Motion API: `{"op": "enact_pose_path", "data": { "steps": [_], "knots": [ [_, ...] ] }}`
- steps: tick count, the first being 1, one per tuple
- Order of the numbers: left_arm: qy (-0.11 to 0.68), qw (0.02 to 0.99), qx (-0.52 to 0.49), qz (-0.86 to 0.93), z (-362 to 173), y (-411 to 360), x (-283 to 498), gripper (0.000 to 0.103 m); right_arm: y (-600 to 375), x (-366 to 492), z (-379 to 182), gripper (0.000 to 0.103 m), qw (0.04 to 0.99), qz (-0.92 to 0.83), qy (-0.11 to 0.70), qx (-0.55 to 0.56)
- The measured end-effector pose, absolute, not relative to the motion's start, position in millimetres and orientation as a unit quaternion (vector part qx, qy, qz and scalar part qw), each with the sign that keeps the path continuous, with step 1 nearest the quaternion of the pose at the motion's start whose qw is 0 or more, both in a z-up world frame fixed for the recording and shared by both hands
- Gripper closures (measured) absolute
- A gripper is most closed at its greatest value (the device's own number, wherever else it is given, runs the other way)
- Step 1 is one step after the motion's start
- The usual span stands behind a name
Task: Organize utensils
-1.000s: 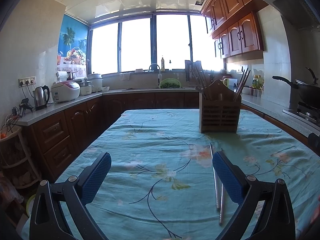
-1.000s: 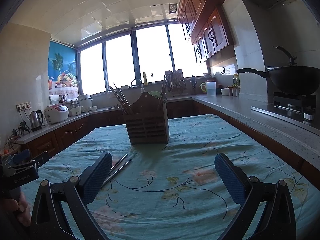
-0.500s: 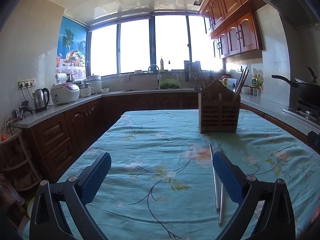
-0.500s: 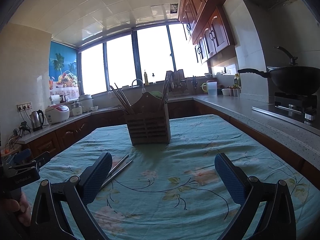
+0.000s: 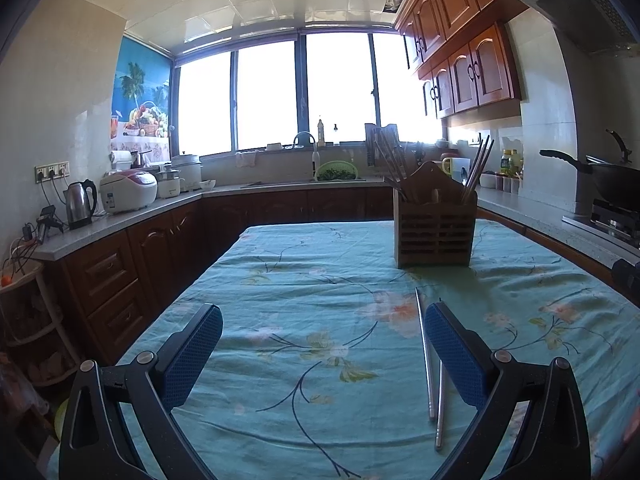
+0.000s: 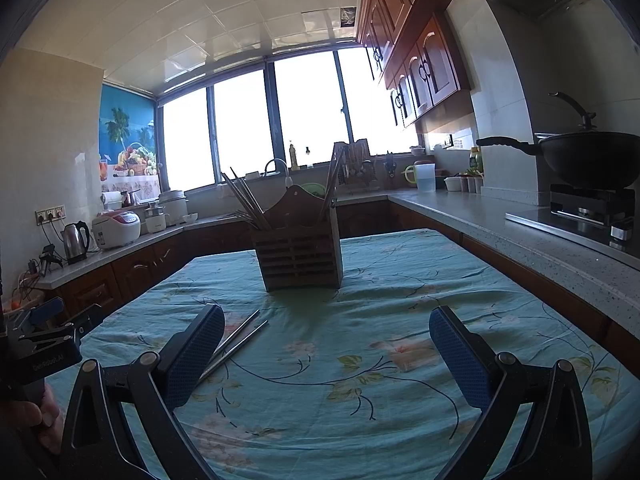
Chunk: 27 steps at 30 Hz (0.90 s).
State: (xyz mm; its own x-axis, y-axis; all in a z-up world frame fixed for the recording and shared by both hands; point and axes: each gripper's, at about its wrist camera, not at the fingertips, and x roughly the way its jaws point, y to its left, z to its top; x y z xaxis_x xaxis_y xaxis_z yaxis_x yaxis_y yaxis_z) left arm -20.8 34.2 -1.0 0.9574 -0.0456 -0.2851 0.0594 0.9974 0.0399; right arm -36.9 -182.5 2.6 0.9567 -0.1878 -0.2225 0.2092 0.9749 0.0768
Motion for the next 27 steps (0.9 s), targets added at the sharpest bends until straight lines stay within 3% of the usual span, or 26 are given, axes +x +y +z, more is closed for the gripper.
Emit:
{"op": "enact_pose_path", "data": {
  "steps": [27],
  "knots": [
    [0.155,0.987,0.018,-0.031,-0.5,25.3,-19.4,0.001,-172.9,-32.4,0.8,0.000,0.988,-0.094,0.108,0.050]
  ]
}}
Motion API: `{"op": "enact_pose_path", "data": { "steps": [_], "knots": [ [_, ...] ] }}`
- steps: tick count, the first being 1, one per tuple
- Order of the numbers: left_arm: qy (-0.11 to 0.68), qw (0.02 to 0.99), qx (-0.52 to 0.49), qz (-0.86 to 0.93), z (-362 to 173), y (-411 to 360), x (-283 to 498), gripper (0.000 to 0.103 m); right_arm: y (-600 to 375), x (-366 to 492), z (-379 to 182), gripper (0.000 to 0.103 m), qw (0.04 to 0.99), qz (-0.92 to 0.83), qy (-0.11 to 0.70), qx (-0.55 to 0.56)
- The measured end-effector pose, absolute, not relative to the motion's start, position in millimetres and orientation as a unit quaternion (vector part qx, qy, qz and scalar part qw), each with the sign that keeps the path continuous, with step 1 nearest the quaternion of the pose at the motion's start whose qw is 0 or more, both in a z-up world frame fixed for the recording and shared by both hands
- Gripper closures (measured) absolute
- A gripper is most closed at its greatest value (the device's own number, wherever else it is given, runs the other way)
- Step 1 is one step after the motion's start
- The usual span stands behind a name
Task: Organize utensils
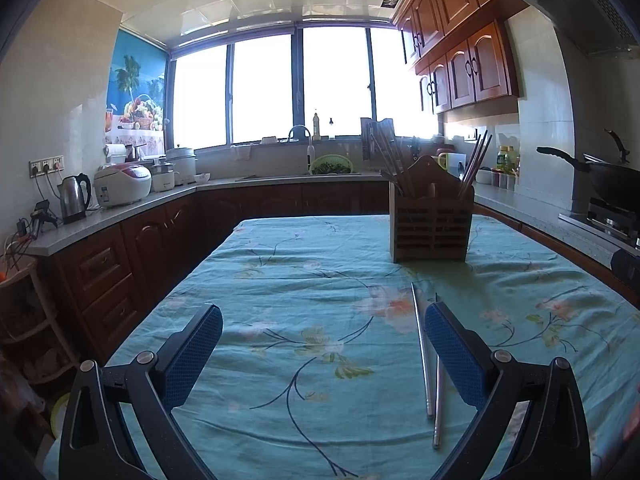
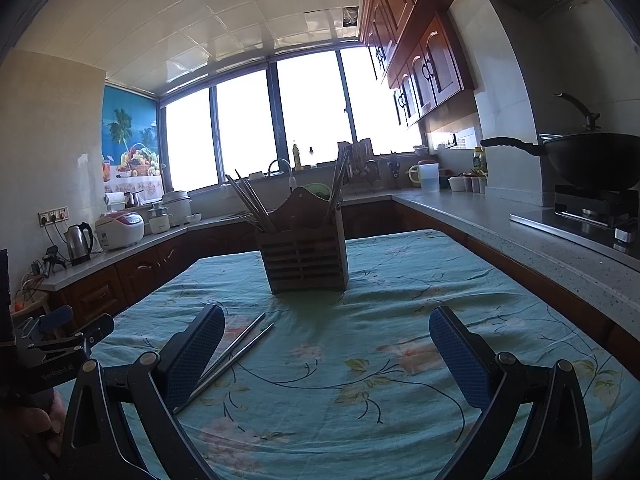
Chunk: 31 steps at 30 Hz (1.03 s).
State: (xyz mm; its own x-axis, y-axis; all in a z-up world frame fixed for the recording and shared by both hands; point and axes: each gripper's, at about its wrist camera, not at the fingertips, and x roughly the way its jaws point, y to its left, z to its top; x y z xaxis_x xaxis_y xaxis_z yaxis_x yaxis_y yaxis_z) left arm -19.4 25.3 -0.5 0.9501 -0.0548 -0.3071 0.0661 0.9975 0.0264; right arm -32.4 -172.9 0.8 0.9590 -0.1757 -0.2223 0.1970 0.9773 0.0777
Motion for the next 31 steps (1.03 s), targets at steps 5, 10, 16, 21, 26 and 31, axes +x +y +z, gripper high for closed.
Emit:
{"op": "enact_pose_path", "data": {
  "steps": [5,10,16,21,26,31],
  "knots": [
    [0.158,0.987,0.015,-0.031,0,24,-19,0.001,-171,-31,1,0.000,0.988,-0.092,0.109,0.052],
    [0.160,0.987,0.015,-0.030,0,23,-19,0.001,-172,-30,2,0.000,0.988,-0.090,0.110,0.054],
    [0.163,0.986,0.015,-0.034,0,20,-18,0.001,-173,-29,3,0.000,0.988,-0.092,0.111,0.055],
    [0.166,0.985,0.015,-0.039,1,16,-17,0.001,-172,-27,1,0.000,0.987,-0.093,0.117,0.059],
    [0.169,0.985,0.016,-0.042,4,13,-16,0.001,-171,-24,0,0.000,0.986,-0.093,0.124,0.064],
    [0.177,0.983,0.015,-0.047,5,8,-14,0.001,-171,-22,1,0.000,0.985,-0.091,0.129,0.066]
  ]
}}
